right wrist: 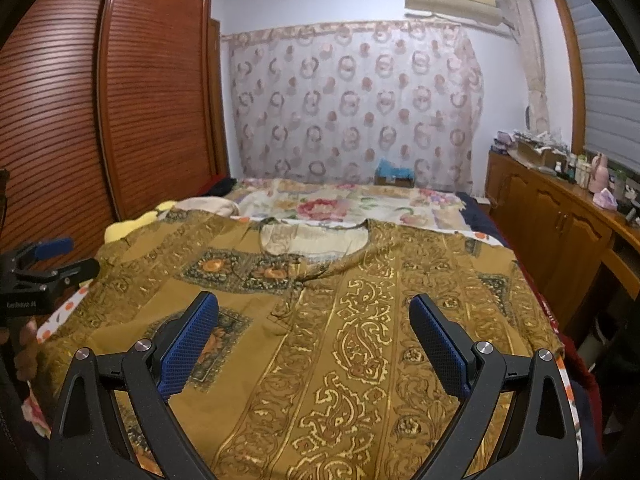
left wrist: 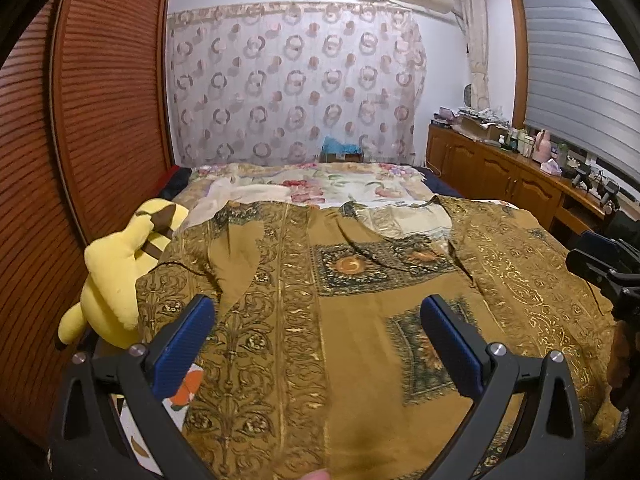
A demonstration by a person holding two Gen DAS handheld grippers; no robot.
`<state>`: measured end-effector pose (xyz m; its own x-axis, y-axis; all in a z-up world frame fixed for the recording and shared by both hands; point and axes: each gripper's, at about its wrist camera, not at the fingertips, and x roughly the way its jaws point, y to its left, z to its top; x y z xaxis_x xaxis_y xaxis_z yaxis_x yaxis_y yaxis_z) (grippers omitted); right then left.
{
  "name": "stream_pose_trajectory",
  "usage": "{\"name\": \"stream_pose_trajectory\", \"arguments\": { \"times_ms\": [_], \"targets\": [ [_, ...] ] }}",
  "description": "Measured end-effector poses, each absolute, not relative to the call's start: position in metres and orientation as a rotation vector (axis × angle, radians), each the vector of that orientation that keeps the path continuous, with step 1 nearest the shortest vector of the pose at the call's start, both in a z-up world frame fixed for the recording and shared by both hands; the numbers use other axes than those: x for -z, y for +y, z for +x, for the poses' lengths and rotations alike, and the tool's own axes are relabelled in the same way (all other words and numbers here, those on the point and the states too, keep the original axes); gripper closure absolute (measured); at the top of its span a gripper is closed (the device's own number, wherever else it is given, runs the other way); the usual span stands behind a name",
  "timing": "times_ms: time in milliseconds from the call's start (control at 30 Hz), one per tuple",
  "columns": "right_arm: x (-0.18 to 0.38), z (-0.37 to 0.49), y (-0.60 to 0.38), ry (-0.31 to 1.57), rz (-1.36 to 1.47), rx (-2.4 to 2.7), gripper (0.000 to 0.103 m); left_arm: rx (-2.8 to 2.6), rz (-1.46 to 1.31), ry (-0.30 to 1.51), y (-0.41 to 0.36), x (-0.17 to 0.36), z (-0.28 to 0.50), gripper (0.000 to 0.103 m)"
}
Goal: Fold small clothes
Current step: 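Grasp the side edge of the golden-brown shirt with the left tool and lift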
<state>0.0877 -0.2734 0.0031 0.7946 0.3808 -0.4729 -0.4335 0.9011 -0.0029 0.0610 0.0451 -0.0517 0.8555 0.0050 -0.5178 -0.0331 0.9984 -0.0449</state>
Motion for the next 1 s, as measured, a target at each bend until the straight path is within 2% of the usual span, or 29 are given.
{"name": "stream_pose_trajectory", "arguments": {
  "times_ms": [500, 633, 700, 967, 1000],
  "targets": [
    [0.009, 0.158, -0.234, 0.636, -0.173, -0.551, 0.005, -0.066, -0.112, 0.659, 0.124, 0.059, 0.097, 0.000],
    [0.019, 0.176, -0.223, 0.684, -0.198, -0.566, 0.005, -0.093, -0.189, 0.701, 0.158, 0.070, 0.101, 0.007],
    [0.025, 0.183, -0.219, 0.707, -0.207, -0.575, 0.005, -0.105, -0.221, 0.720, 0.171, 0.077, 0.102, 0.019],
    [0.042, 0.199, -0.205, 0.778, -0.254, -0.598, 0.005, -0.145, -0.302, 0.791, 0.200, 0.104, 0.100, 0.022],
    [0.044, 0.200, -0.204, 0.786, -0.255, -0.602, 0.005, -0.142, -0.302, 0.794, 0.200, 0.106, 0.100, 0.028]
  ]
}}
